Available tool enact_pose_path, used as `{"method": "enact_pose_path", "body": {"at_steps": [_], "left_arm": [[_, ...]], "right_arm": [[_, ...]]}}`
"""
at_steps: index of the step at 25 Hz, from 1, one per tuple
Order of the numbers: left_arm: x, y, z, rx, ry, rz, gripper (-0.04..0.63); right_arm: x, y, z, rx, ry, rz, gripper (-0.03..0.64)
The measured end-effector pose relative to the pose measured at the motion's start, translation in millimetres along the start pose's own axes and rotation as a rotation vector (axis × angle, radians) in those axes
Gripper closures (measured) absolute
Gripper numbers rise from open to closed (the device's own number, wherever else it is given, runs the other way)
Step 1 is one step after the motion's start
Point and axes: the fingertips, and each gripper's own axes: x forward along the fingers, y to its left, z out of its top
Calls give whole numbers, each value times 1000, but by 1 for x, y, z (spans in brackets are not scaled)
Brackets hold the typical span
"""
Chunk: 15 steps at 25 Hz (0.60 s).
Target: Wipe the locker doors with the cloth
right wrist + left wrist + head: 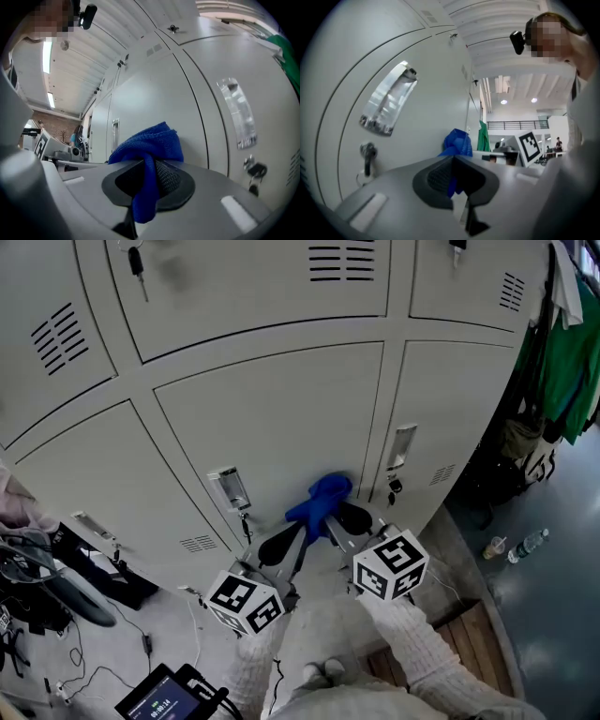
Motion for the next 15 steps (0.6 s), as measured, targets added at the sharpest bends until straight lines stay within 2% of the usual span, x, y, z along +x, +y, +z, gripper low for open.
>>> {"method": "enact_pose_path", "body": {"at_steps": [15], "left_arm": [[42, -47, 163, 325, -207, -162, 589]], "right_arm": [[-21, -22, 206, -278, -318, -63, 565]]}}
